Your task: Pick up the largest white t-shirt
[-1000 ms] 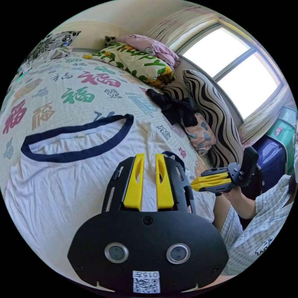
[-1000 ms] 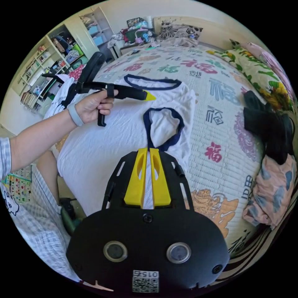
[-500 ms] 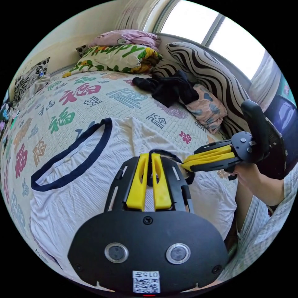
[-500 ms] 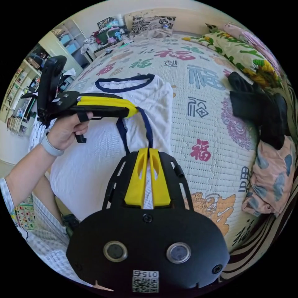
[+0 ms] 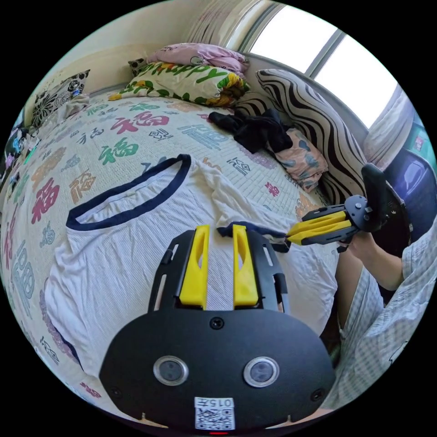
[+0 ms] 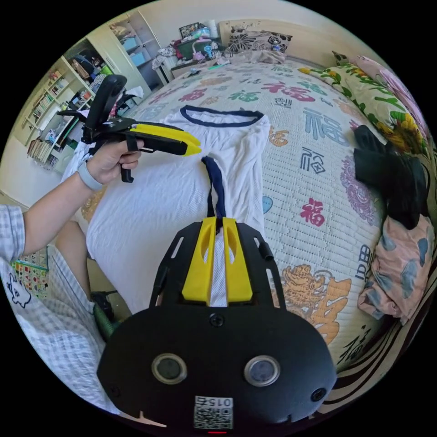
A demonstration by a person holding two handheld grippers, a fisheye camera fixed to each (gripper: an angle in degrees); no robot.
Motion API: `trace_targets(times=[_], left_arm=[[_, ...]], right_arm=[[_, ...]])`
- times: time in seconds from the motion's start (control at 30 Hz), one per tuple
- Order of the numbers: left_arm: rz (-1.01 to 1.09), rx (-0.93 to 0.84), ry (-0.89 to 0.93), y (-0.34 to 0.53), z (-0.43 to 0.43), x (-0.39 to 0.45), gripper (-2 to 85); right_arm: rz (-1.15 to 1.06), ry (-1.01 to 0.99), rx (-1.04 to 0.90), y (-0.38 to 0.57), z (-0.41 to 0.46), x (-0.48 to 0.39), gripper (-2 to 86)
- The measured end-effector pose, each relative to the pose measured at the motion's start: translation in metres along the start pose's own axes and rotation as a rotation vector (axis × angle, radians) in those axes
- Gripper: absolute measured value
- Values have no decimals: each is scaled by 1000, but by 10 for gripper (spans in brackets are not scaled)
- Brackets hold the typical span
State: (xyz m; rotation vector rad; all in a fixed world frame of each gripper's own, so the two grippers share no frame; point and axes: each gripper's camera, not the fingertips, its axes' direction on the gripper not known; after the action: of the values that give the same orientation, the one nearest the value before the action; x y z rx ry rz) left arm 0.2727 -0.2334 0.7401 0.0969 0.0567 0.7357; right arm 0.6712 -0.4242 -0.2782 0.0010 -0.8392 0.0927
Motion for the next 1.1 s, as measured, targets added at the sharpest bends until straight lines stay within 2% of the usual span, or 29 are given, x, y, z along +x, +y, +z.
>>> trace_targets(times=[0.07, 0.13, 0.2, 0.27, 0.33, 0.5, 0.57, 0.63, 0.73, 0.9, 1.03, 1.1], left_arm=[[24, 50, 19, -6, -15, 6, 78], [76, -8, -12, -13, -7, 14, 77], [87, -79, -38, -14, 8, 15, 69], [59, -119, 48, -8, 13, 8, 38], [35, -136, 12, -2, 7, 4, 26], [29, -41, -97, 5, -43, 8, 52], [53, 40, -14, -7, -57, 14, 53], [63, 43, 2, -23, -53, 17, 55], [-19, -36, -45, -46, -29, -2, 58], [-153, -101, 100, -58, 0, -41, 32], [-220, 25, 178, -53, -11, -62, 2], [-231, 7, 161, -49, -15, -67, 8]], right_arm=[[-3, -14, 47, 2, -5, 4, 13], [2, -50, 65, -3, 3, 12, 11], [1, -84, 17, -9, 18, 14, 9], [-16, -80, -35, -13, 33, 13, 6], [-48, -44, -52, -13, 40, 10, 3], [-38, -60, 28, -10, 24, 20, -2], [-28, -62, 75, -15, 20, 28, -3], [27, -46, 83, -28, 31, 43, -4], [139, 0, 12, -40, 56, 64, -3], [104, -40, -65, -46, 87, 75, -7], [212, 8, -3, -44, 92, 94, -7], [249, -52, 8, -42, 97, 104, -6]])
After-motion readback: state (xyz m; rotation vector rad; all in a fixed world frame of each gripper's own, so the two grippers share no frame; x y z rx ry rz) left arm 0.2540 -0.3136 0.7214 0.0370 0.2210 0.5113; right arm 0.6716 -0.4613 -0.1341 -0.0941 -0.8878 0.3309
